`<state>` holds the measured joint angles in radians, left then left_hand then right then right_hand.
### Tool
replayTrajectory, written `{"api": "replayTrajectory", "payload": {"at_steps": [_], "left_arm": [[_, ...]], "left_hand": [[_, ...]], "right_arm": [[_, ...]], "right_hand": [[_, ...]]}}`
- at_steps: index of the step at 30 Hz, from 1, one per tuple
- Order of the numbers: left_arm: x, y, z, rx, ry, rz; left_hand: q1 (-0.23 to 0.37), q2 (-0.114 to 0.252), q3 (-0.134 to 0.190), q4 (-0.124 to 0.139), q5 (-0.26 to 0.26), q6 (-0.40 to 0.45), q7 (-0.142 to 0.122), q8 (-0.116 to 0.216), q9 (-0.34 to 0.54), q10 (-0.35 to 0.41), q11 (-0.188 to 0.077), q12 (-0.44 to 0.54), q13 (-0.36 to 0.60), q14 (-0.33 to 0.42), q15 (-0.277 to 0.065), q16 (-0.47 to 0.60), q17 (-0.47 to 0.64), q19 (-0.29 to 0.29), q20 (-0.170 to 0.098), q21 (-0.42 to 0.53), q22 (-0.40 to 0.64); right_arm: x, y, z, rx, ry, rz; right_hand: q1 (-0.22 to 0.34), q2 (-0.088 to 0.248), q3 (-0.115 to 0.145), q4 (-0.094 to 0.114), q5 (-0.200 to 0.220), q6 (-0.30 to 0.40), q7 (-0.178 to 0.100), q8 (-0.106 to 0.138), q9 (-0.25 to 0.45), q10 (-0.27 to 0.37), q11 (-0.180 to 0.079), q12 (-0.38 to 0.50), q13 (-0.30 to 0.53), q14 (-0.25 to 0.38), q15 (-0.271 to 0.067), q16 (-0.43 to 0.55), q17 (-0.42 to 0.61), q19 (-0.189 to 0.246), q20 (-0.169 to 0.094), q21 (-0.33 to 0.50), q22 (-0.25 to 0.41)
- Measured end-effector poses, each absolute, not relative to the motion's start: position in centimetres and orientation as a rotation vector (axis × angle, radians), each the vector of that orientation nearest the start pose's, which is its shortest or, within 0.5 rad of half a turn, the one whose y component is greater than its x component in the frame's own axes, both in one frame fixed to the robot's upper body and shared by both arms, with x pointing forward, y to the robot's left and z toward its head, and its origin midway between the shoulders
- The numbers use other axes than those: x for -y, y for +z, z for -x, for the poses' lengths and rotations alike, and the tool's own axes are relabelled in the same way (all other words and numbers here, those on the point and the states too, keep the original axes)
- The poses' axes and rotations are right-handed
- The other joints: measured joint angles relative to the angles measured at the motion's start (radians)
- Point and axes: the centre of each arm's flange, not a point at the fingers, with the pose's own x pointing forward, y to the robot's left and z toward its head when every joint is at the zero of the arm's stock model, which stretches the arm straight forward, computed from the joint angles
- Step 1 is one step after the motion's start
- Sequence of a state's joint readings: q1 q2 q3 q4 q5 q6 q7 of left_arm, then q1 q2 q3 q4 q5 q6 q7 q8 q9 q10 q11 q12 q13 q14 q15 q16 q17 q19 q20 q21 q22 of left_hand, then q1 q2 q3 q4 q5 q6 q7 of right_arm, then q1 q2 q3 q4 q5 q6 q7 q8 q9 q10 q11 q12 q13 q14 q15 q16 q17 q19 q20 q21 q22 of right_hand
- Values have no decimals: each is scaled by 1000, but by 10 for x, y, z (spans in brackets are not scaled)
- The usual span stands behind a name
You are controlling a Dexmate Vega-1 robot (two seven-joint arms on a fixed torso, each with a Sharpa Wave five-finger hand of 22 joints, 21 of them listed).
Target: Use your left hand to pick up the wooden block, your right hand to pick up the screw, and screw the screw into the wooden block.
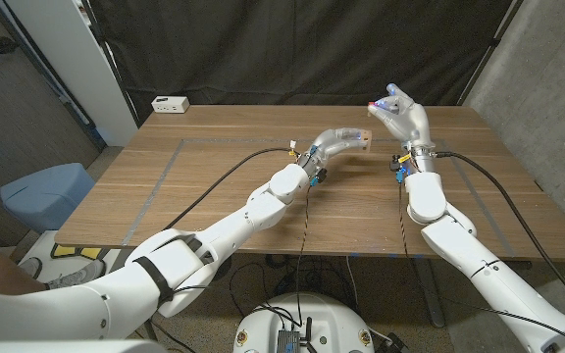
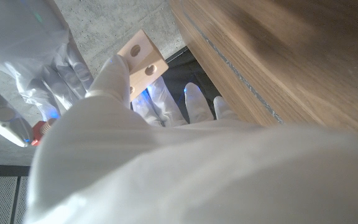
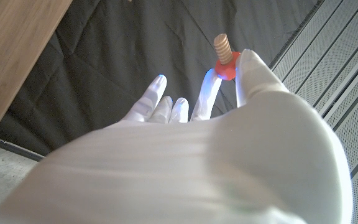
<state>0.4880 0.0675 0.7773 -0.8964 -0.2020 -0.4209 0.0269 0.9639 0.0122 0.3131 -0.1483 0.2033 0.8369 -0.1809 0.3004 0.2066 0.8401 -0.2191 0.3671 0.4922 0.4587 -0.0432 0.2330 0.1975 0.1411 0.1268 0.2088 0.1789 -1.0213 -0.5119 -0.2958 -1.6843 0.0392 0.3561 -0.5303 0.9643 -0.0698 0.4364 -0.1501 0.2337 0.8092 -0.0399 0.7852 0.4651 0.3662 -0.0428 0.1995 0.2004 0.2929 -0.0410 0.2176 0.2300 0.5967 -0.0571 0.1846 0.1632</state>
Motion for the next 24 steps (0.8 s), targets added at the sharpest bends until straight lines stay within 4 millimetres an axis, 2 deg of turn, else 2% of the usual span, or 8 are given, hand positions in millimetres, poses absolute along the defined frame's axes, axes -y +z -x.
{"api": "replayTrajectory", "payload": {"at_steps": [14, 17, 24], "left_arm": [[19, 5, -662, 719, -552, -343], [20, 5, -662, 717, -555, -345], [21, 5, -662, 714, -561, -349]], "left_hand": [[2, 1, -2, -2, 0, 0, 0, 0, 0, 7, 2, 0, 0, 0, 0, 0, 0, 0, 0, 0, 0], [2, 2, -2, -2, 0, 0, 0, 0, 1, 7, 2, -1, 0, 0, 0, 0, 0, 0, 0, 0, 0], [5, 4, -4, -4, 0, 0, 0, 0, 1, 7, 2, -2, 0, 0, 0, 0, 0, 0, 0, 0, 0]], "right_arm": [[264, 18, -554, 1000, -209, 227], [265, 18, -555, 995, -208, 226], [266, 14, -558, 983, -203, 223]], "right_hand": [[-9, 2, 6, -6, 0, -8, -8, 0, -10, -4, -4, -4, 0, 0, 0, 0, 5, 0, 0, 0, 0], [-9, 2, 9, -9, 0, -9, -9, 0, -13, -11, -11, -4, 0, 0, 0, 0, 5, 0, 0, 0, 0], [1, 11, 14, -8, 7, -15, -14, 0, -19, -17, -5, -8, 0, 0, 0, 0, 5, -9, 2, 0, 0]]}}
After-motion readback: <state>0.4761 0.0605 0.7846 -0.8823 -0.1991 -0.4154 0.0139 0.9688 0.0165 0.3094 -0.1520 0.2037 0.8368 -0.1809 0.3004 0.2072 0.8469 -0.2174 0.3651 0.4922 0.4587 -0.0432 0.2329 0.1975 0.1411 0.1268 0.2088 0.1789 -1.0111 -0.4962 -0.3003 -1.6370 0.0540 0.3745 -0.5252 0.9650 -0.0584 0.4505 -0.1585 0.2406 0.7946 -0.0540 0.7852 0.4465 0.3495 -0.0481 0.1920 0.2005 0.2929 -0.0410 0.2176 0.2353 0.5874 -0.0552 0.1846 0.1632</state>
